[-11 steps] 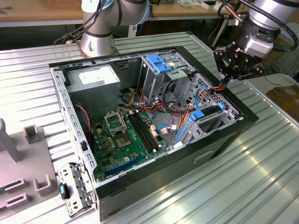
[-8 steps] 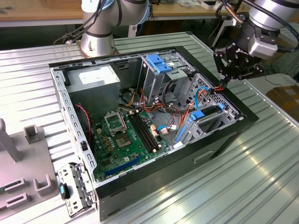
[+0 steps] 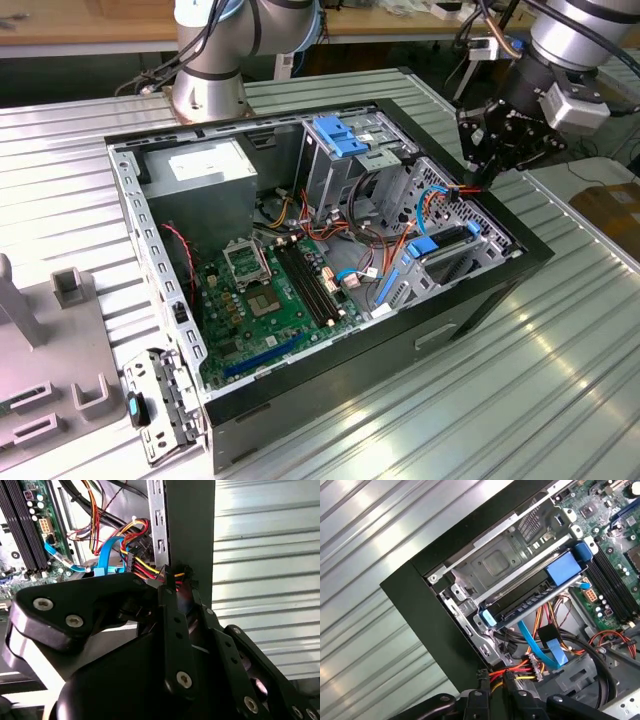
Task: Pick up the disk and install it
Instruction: 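Insert the first disk wire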
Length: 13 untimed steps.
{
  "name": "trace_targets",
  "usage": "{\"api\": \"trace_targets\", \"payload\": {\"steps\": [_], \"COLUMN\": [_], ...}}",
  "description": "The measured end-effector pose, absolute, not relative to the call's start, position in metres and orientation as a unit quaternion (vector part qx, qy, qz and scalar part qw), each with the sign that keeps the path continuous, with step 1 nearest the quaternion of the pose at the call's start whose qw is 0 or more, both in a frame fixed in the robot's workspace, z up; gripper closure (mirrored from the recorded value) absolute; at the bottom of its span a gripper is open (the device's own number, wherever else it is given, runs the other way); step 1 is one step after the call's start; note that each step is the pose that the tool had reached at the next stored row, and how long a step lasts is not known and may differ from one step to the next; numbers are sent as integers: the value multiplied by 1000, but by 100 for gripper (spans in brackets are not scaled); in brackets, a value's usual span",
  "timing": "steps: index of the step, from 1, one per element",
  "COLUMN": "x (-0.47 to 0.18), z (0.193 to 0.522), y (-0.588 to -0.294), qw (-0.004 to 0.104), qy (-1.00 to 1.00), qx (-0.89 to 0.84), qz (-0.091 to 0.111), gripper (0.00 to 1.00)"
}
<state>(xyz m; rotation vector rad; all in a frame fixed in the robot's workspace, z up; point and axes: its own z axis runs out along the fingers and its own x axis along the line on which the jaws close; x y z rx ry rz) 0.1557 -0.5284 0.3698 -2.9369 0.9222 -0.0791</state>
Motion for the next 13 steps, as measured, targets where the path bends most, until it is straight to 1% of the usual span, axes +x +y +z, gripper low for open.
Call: {"api": "trace_targets", "payload": {"steps": [1, 5, 6, 7, 9, 13], "x": [156, 156, 156, 156, 156, 157], "z": [370, 370, 375, 378, 377, 372], "y": [-528, -528, -526, -523, -522, -522], "qw": [31, 29, 26, 20, 11, 12], "qy": [294, 286, 285, 285, 274, 226], "qx": [-955, -958, -958, -958, -961, -973], "qz": [-26, -28, -29, -31, -37, -36], "gripper": [73, 73, 73, 73, 73, 73]}}
